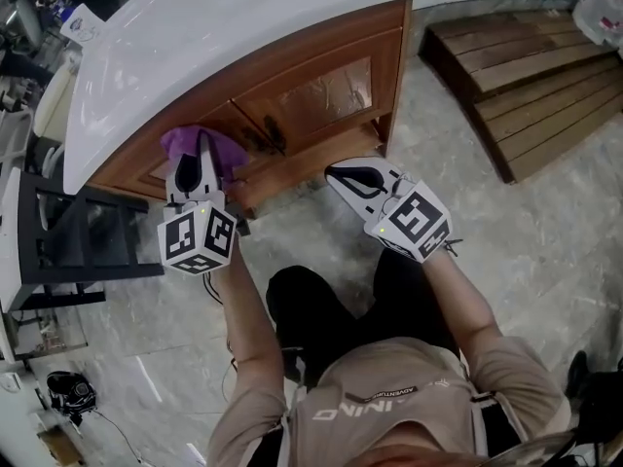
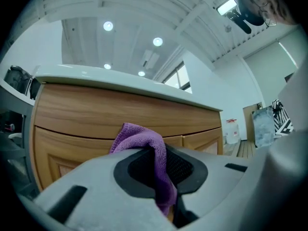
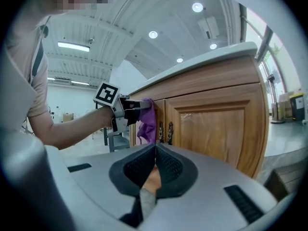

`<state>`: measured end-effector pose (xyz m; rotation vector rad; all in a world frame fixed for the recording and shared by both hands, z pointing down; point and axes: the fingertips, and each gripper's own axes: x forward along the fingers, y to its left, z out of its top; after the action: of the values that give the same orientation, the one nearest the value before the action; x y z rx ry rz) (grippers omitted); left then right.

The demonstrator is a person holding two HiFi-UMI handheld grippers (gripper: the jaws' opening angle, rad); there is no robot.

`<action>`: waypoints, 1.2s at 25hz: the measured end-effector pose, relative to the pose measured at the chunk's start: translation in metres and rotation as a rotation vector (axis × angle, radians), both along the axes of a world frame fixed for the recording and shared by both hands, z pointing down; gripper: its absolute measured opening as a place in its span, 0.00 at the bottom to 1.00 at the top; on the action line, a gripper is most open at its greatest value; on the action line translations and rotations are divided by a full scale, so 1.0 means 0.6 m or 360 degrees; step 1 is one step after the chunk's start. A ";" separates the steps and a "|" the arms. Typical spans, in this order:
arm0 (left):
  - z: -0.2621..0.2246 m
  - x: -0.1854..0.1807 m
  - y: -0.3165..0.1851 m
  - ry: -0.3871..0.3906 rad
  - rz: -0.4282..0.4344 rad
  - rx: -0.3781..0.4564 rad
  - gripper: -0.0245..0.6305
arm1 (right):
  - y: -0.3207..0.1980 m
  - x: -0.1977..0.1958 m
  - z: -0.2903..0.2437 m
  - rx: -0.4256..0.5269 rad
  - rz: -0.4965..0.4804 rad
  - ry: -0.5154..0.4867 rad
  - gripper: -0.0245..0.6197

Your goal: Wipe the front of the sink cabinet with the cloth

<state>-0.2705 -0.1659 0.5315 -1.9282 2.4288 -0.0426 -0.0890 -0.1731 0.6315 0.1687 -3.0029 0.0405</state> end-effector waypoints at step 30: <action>-0.001 0.359 -0.283 0.0040 0.0725 0.0055 0.09 | -0.121 0.231 0.034 -0.0033 0.0487 0.0054 0.06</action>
<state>-0.0549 -0.3354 0.5306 -2.4206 1.9275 0.0380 0.0496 -0.2459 0.6518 0.6176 -2.9121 0.0984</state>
